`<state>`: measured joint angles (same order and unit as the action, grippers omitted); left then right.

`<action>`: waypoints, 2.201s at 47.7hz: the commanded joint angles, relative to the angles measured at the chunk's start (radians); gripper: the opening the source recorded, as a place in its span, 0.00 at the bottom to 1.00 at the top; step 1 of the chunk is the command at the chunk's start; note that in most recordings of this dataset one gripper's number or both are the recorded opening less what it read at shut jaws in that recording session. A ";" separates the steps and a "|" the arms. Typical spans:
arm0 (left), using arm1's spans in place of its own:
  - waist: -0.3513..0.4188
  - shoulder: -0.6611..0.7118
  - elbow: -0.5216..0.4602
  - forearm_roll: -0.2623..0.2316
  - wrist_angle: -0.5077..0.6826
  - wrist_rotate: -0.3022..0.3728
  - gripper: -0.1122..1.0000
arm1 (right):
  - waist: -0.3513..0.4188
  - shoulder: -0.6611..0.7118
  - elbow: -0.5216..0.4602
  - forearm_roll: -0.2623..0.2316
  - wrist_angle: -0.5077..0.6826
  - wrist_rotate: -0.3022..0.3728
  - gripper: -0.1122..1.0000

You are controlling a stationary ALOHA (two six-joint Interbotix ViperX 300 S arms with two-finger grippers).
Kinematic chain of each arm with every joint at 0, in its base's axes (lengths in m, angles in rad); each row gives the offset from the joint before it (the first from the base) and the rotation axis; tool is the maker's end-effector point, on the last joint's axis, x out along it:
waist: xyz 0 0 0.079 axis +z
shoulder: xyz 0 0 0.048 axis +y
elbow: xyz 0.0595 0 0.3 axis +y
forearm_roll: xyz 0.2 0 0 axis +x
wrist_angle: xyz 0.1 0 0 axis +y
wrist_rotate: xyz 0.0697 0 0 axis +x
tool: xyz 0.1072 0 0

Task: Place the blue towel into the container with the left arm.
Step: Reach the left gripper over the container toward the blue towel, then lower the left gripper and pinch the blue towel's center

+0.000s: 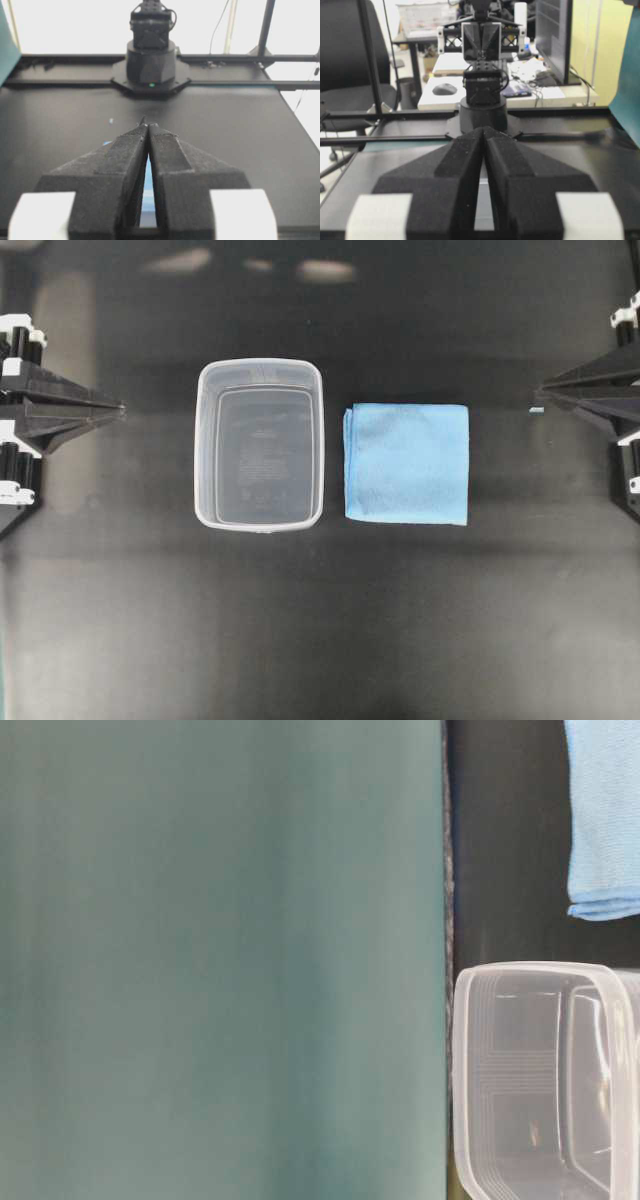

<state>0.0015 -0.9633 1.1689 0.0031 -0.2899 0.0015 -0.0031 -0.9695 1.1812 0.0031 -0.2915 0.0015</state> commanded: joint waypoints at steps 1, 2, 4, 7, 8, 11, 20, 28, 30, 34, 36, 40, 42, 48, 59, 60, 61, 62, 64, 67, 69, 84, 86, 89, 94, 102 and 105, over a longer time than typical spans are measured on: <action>-0.023 0.071 -0.089 0.038 0.077 -0.049 0.15 | -0.003 0.002 -0.008 0.005 -0.002 0.002 0.11; -0.025 0.089 -0.107 0.038 0.100 -0.060 0.15 | -0.003 -0.003 -0.006 0.008 0.006 0.003 0.11; -0.029 0.140 -0.160 0.040 0.161 -0.084 0.11 | -0.002 -0.012 -0.003 0.009 0.028 0.008 0.11; -0.029 0.212 -0.227 0.040 0.221 -0.103 0.10 | -0.003 -0.032 -0.002 0.009 0.080 0.015 0.10; -0.029 0.239 -0.252 0.040 0.242 -0.104 0.10 | -0.003 -0.037 -0.002 0.009 0.101 0.020 0.10; -0.028 0.318 -0.330 0.040 0.304 -0.104 0.10 | -0.003 -0.060 -0.003 0.009 0.178 0.029 0.10; -0.023 0.569 -0.598 0.040 0.526 -0.077 0.10 | -0.003 -0.140 -0.002 0.009 0.310 0.032 0.10; -0.020 0.772 -0.818 0.040 0.695 -0.020 0.10 | -0.005 -0.221 0.008 0.009 0.382 0.034 0.11; -0.018 0.811 -0.867 0.040 0.730 -0.009 0.10 | -0.005 -0.236 0.008 0.009 0.396 0.034 0.11; -0.012 0.887 -0.956 0.040 0.790 0.009 0.10 | -0.006 -0.258 0.008 0.009 0.422 0.032 0.14; -0.009 0.922 -0.992 0.040 0.818 0.014 0.10 | -0.005 -0.267 0.006 0.009 0.442 0.032 0.19; 0.000 0.992 -1.069 0.040 0.865 0.025 0.10 | -0.006 -0.275 0.005 0.009 0.469 0.034 0.36; 0.005 1.023 -1.097 0.041 0.877 0.028 0.11 | -0.006 -0.276 0.006 0.009 0.476 0.034 0.46; 0.008 1.111 -1.177 0.041 0.923 0.032 0.20 | -0.006 -0.278 0.006 0.009 0.469 0.037 0.74; 0.015 1.275 -1.281 0.041 1.000 0.035 0.80 | -0.006 -0.282 0.005 0.009 0.465 0.052 0.82; 0.020 1.296 -1.290 0.040 1.002 0.035 0.83 | -0.006 -0.282 0.005 0.009 0.465 0.054 0.82; 0.021 1.307 -1.295 0.041 1.002 0.037 0.87 | -0.006 -0.284 0.005 0.009 0.465 0.054 0.82; 0.025 1.321 -1.299 0.040 1.000 0.037 0.89 | -0.006 -0.282 0.005 0.009 0.465 0.054 0.82; 0.029 1.347 -1.307 0.041 1.000 0.037 0.92 | -0.005 -0.282 0.003 0.009 0.465 0.054 0.82; 0.035 1.387 -1.312 0.041 1.000 0.037 0.92 | -0.006 -0.284 0.003 0.009 0.465 0.054 0.82; 0.035 1.417 -1.313 0.040 1.000 0.037 0.91 | -0.006 -0.284 0.003 0.009 0.465 0.054 0.82; 0.020 1.562 -1.315 0.041 0.996 0.037 0.91 | -0.006 -0.287 0.003 0.011 0.465 0.055 0.82; 0.018 1.569 -1.315 0.040 0.991 0.037 0.90 | -0.006 -0.287 0.003 0.009 0.465 0.054 0.82; 0.018 1.577 -1.313 0.040 0.974 0.035 0.90 | -0.006 -0.287 0.003 0.009 0.465 0.054 0.82; 0.017 1.577 -1.315 0.041 0.956 0.035 0.87 | -0.006 -0.285 0.006 0.009 0.465 0.054 0.82; 0.006 1.571 -1.316 0.041 0.968 0.035 0.52 | -0.011 -0.285 0.005 0.009 0.465 0.054 0.82; 0.003 1.554 -1.324 0.041 0.973 0.035 0.37 | -0.011 -0.287 0.005 0.009 0.465 0.054 0.82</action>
<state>0.0092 0.6013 -0.1473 0.0399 0.6780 0.0383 -0.0123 -1.2625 1.1980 0.0092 0.1825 0.0552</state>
